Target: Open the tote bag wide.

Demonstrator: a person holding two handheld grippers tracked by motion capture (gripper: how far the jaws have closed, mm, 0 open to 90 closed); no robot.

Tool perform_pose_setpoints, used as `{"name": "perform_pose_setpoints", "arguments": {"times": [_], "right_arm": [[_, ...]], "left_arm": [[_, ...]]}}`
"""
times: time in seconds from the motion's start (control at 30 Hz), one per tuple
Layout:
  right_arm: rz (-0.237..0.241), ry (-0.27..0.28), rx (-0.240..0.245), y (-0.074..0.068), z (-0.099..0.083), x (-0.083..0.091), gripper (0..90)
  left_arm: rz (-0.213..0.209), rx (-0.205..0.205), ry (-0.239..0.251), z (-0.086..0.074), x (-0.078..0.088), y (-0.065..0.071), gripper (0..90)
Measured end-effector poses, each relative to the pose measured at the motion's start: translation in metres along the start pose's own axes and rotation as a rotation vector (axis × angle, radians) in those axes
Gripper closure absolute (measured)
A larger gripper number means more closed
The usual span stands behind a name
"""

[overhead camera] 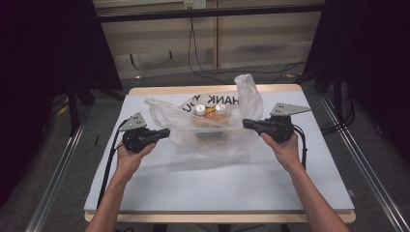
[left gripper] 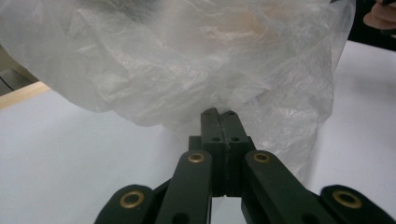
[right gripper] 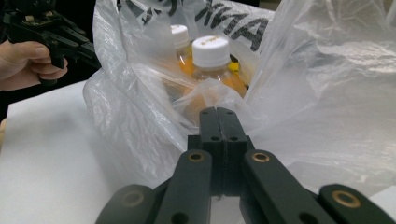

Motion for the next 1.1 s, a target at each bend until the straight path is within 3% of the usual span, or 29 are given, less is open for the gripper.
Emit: {"name": "perform_pose_setpoints", "arguments": {"times": [0.73,0.9,1.03,1.1], "right_arm": [[-0.023,-0.102,-0.070,0.020,-0.034,-0.022,90.0],[-0.029,-0.149,-0.099,0.028,-0.047,-0.030,90.0],[-0.036,-0.185,-0.112,0.031,-0.057,-0.032,90.0],[-0.037,-0.203,-0.144,0.036,-0.066,-0.031,90.0]], "left_arm": [[0.016,-0.041,-0.121,-0.025,-0.025,-0.001,90.0],[0.016,-0.084,-0.174,-0.034,-0.035,0.002,90.0],[0.005,-0.080,-0.203,-0.040,-0.040,0.005,90.0],[-0.001,-0.092,-0.237,-0.045,-0.044,0.007,90.0]]}}
Point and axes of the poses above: each handheld gripper's, and its own axes: x roughly backward along the jaws, z roughly out of its top, y roughly to its right, the point moved 4 cm from there along -x, roughly forward along the jaws, and after that the axes turned 14 degrees about z, right-handed, at the moved point
